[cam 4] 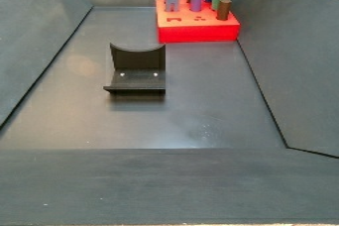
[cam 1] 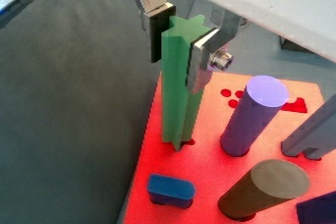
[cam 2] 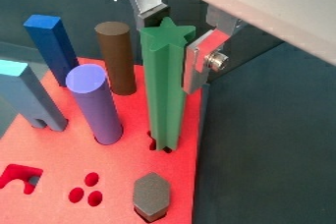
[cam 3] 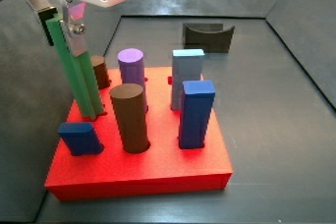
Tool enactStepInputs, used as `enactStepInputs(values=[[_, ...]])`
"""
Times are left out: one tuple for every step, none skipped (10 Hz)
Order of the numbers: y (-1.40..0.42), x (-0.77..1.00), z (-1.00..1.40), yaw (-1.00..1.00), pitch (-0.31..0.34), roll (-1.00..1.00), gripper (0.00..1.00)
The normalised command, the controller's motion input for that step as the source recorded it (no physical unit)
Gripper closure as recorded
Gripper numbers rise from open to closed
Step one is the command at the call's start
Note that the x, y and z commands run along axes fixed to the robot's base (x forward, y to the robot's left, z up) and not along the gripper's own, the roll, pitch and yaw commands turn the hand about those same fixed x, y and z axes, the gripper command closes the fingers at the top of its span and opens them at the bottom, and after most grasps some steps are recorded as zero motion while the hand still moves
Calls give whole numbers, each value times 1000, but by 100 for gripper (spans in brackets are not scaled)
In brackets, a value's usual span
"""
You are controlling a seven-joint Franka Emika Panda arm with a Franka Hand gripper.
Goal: Pick up the star object. Move up. Move to above the board. Insert the star object.
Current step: Insert the star object.
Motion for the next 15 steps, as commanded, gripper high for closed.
enactStepInputs(values=[[-200, 146, -126, -29, 1, 4, 100], [-174, 129, -117, -29, 0, 0, 100], [-149, 194, -66, -20, 19, 0, 100], [0, 209, -106, 0, 39, 0, 100], [97, 106, -49, 0, 61, 0, 100], [209, 0, 0, -37, 53, -14, 100], [283, -14, 0, 0, 30, -46, 100], [243, -80, 0, 0, 0, -44, 100], [140, -191, 6, 0, -17, -64, 100], [0, -174, 0, 0, -24, 0, 100], [0, -166, -14, 0, -26, 0, 100], [-11, -137, 0, 0, -20, 0, 100], [-43, -83, 0, 0, -10, 0, 100], [-71, 0, 0, -34, 0, 0, 100], [0, 86, 0, -57, 0, 0, 100]])
